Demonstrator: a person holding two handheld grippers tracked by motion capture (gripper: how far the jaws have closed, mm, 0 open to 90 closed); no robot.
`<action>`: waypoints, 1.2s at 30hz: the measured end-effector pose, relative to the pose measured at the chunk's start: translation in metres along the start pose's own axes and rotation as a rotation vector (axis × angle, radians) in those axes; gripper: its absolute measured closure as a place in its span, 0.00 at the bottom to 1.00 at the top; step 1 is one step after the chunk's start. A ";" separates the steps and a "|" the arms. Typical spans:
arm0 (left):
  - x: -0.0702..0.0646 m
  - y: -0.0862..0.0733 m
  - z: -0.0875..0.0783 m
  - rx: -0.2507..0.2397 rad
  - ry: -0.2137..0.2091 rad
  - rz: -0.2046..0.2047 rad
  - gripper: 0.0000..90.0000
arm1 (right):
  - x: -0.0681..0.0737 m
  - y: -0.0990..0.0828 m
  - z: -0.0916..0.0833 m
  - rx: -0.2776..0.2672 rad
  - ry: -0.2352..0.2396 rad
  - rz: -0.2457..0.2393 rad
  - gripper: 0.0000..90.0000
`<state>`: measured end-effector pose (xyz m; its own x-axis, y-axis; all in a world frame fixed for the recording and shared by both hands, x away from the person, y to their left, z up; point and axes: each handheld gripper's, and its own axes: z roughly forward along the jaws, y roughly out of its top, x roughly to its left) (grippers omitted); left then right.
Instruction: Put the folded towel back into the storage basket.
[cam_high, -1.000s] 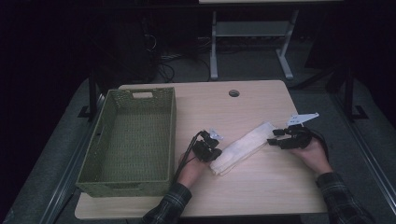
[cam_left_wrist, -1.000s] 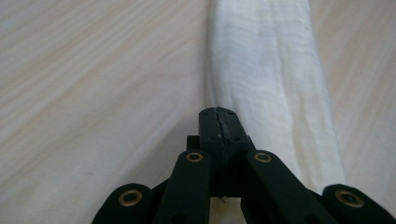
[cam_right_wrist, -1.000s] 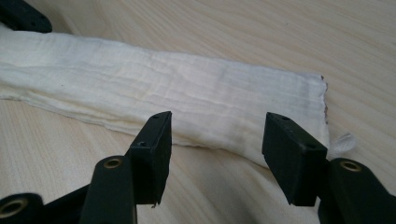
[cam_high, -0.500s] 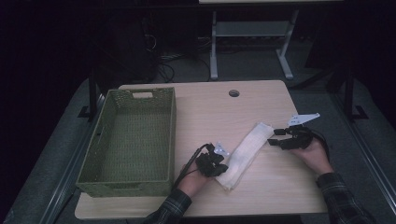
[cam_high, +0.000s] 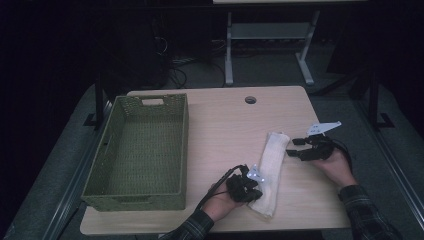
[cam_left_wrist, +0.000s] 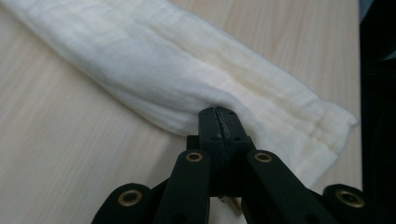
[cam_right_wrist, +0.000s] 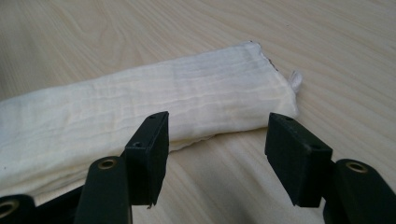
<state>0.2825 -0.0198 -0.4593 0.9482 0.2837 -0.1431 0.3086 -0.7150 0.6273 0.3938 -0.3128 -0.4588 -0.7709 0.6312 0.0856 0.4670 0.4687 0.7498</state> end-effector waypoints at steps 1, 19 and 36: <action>-0.001 0.001 0.001 0.002 -0.007 0.010 0.99 | 0.000 0.000 0.000 0.000 -0.001 -0.002 0.44; 0.019 0.025 -0.003 -0.042 -0.074 0.149 0.45 | 0.002 0.000 -0.001 -0.003 0.002 0.006 0.44; 0.028 0.037 0.032 0.021 -0.078 0.274 0.20 | 0.001 -0.001 -0.001 -0.002 -0.001 -0.006 0.44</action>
<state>0.3232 -0.0583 -0.4650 0.9992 0.0285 -0.0294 0.0407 -0.7713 0.6351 0.3921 -0.3132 -0.4587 -0.7734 0.6288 0.0803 0.4612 0.4713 0.7518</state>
